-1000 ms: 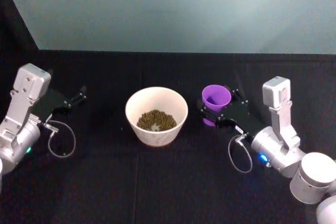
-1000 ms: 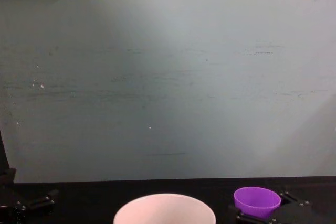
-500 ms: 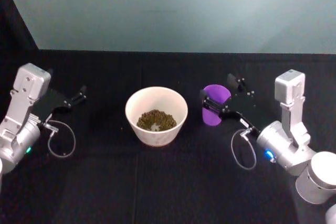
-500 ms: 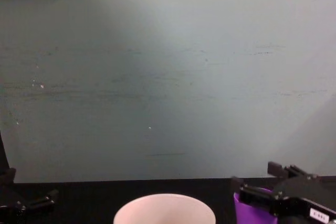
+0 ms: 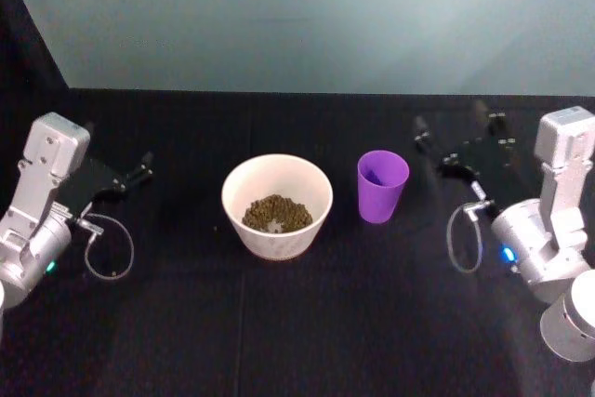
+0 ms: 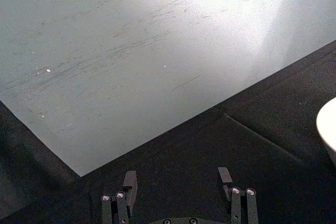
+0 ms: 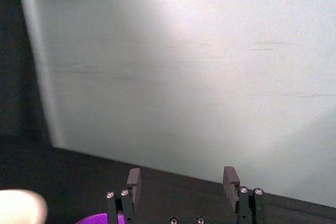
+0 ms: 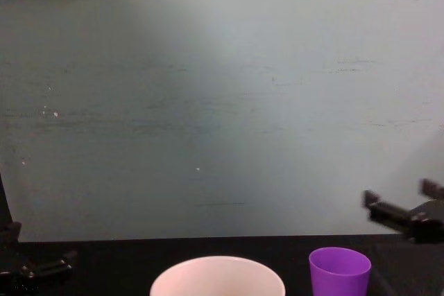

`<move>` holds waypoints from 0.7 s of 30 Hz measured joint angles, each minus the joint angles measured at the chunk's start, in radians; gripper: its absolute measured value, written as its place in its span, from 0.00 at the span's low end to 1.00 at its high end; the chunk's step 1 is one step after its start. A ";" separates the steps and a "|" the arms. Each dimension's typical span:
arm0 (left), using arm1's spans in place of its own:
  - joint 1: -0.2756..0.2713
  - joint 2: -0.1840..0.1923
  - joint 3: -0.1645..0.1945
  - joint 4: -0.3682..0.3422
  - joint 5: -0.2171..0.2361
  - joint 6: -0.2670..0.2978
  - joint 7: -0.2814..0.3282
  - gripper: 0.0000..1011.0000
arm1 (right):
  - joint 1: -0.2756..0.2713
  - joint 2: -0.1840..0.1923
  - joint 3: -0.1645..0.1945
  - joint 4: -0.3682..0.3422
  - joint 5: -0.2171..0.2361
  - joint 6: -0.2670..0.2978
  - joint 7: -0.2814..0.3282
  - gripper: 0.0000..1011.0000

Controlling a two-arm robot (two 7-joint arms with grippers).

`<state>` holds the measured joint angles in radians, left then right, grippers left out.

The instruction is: Pick up the cup and pour the mung beans from the cup into the bowl.

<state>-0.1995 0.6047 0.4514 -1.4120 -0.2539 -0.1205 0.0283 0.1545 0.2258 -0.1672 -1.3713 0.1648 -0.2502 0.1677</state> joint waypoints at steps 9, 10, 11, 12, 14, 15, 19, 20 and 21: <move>0.000 0.000 0.000 0.000 0.000 0.000 0.000 0.99 | 0.024 0.006 0.019 0.046 -0.122 0.059 -0.089 0.99; 0.000 0.000 0.000 0.000 0.000 0.000 0.000 0.99 | 0.029 0.009 0.018 0.055 -0.127 0.062 -0.083 0.99; 0.000 0.000 0.000 0.000 0.000 0.000 0.000 0.99 | 0.033 0.012 0.017 0.067 -0.131 0.065 -0.076 0.99; 0.000 0.000 0.000 0.000 0.000 0.000 0.000 0.99 | 0.040 0.016 0.015 0.087 -0.138 0.069 -0.065 0.99; 0.000 0.000 0.000 0.000 0.000 0.000 0.000 0.99 | 0.046 0.020 0.013 0.106 -0.143 0.070 -0.052 0.99; 0.000 0.000 0.000 0.000 0.000 0.000 0.000 0.99 | 0.050 0.022 0.013 0.121 -0.147 0.069 -0.043 0.99; 0.000 0.000 0.000 0.000 0.000 0.000 0.000 0.99 | 0.051 0.024 0.018 0.137 -0.153 0.056 -0.023 0.99; 0.000 0.000 0.000 0.000 0.000 0.000 0.000 0.99 | 0.050 0.025 0.019 0.139 -0.153 0.054 -0.022 0.99; 0.000 0.000 0.000 0.000 0.000 0.000 0.000 0.99 | 0.050 0.025 0.019 0.139 -0.153 0.054 -0.022 0.99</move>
<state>-0.1995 0.6047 0.4514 -1.4120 -0.2540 -0.1205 0.0283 0.2046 0.2505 -0.1481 -1.2324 0.0114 -0.1960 0.1459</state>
